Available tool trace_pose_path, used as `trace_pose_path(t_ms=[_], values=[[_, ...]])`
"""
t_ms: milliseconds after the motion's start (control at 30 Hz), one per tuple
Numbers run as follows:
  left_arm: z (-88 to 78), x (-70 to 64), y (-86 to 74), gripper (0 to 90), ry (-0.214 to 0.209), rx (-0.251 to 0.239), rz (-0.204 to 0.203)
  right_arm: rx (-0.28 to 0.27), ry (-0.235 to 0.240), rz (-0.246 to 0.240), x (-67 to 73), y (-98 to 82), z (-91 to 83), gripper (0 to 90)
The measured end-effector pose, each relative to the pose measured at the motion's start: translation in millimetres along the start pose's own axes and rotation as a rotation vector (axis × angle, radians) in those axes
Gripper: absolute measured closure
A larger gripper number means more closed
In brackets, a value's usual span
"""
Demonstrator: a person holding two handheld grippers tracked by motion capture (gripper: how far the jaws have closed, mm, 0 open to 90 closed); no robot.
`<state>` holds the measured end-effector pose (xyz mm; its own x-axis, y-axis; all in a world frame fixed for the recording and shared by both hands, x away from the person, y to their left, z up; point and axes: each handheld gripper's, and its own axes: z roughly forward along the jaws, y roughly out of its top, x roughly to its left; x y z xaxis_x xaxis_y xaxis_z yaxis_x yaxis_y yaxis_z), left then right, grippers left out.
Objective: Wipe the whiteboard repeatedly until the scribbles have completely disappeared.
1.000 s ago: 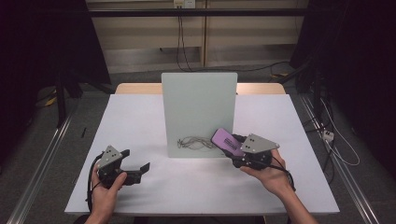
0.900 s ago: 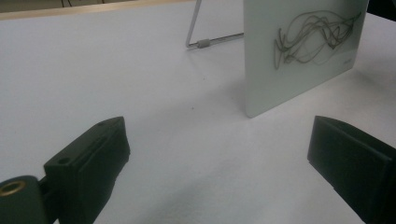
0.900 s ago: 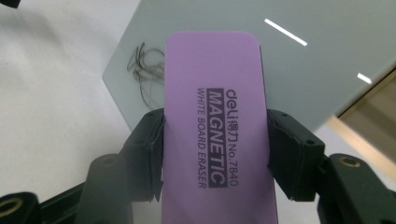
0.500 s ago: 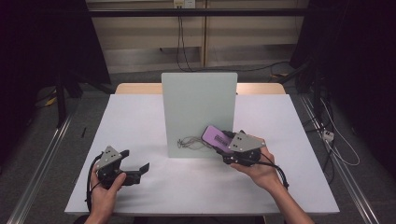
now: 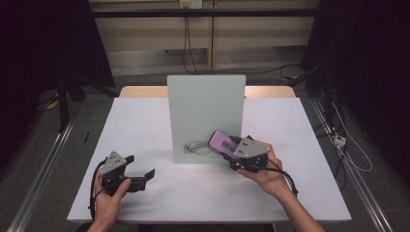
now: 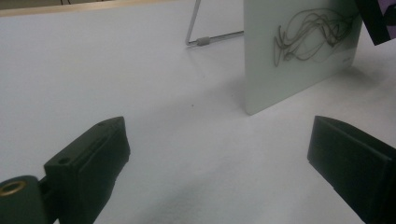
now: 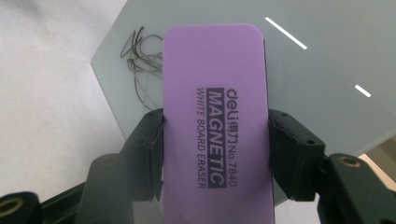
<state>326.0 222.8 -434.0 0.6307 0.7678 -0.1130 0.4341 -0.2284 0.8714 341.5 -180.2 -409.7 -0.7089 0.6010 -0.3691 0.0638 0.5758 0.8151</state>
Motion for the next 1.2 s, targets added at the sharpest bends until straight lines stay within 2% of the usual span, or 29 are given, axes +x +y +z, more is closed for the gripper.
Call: trace_pose_path(t_ms=[200,267,500,667,1200], values=[[0.0,0.0,-0.4,5.2,0.003,0.003,-0.001,0.003,0.015,0.021,-2.1,-0.1,0.1,41.5],[-0.3,-0.1,-0.6,5.2,0.005,0.002,-0.002,0.002,0.026,0.044,-3.2,-0.4,0.1,41.6],[-1.9,-0.3,-1.6,5.2,0.012,-0.003,-0.012,-0.001,0.040,0.055,-5.0,-0.9,0.9,41.6],[-2.7,-0.3,-1.9,5.3,0.015,-0.004,-0.012,-0.011,0.067,0.090,-7.7,-1.9,2.0,41.6],[-3.7,0.0,-2.4,5.3,0.018,-0.004,-0.015,-0.002,0.124,0.091,4.2,0.5,17.0,41.7]])
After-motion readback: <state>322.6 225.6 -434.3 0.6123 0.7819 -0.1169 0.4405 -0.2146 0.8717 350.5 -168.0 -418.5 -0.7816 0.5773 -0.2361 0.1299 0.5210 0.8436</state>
